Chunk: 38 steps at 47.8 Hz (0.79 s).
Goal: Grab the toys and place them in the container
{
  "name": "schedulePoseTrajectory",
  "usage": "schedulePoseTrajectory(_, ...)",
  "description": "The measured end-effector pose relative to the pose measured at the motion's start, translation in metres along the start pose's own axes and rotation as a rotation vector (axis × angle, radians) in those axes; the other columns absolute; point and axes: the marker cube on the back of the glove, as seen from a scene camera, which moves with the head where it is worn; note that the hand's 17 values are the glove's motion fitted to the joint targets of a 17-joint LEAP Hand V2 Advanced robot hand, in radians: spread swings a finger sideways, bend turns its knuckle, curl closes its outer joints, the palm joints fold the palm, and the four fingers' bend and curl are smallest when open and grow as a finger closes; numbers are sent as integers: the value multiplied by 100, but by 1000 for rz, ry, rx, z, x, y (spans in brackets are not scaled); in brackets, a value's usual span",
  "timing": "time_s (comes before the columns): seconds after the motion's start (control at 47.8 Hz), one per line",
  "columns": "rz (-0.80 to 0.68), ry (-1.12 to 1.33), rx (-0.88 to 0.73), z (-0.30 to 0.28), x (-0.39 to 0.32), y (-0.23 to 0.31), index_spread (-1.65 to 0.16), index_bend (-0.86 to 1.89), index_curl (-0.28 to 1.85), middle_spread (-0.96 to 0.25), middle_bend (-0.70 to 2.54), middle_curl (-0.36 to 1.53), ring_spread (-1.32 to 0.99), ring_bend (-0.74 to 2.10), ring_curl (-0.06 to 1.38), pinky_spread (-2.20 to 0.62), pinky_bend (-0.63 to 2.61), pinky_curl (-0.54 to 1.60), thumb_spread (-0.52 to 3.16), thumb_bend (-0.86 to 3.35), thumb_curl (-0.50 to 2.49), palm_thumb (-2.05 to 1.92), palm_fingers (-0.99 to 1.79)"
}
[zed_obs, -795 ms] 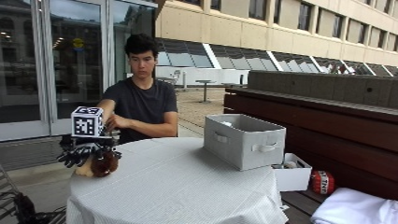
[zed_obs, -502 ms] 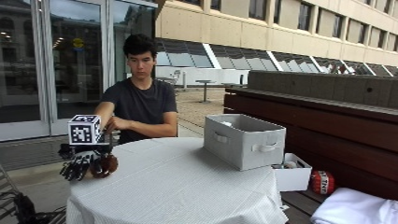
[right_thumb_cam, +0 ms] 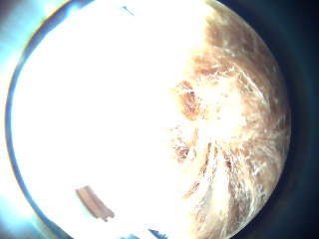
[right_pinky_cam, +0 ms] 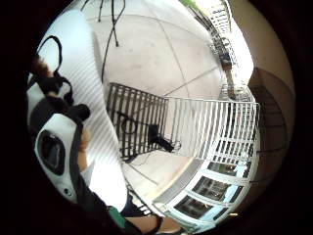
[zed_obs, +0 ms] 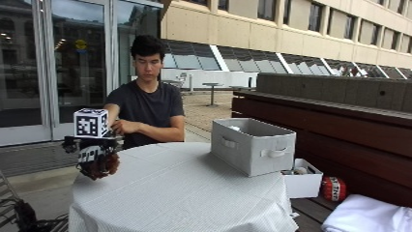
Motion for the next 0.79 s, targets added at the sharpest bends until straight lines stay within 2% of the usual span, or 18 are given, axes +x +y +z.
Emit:
schedulePoseTrajectory(0.042,15,-41,0,-7,-2,-2,-36,40,37,-41,70,60,-54,83,43,-47,65,26,53,37,63,95,125)
schedulePoseTrajectory(0.209,-12,-87,11,-52,-15,1,-38,10,29,-40,78,61,-48,102,49,-47,74,31,51,24,65,79,118)
schedulePoseTrajectory(0.356,-62,-97,42,-116,-50,5,-39,7,23,-41,72,61,-45,114,52,-48,83,34,53,20,69,76,110)
schedulePoseTrajectory(0.46,-181,-95,147,-154,-75,3,-40,8,19,-42,72,62,-43,117,53,-47,85,36,55,19,71,75,108)
schedulePoseTrajectory(0.627,-206,-85,216,-222,-139,5,-40,11,15,-44,71,63,-42,119,53,-47,85,36,58,18,76,74,107)
schedulePoseTrajectory(0.795,-190,-71,143,-278,-217,43,-40,12,12,-44,69,65,-41,120,52,-47,85,37,61,17,80,73,107)
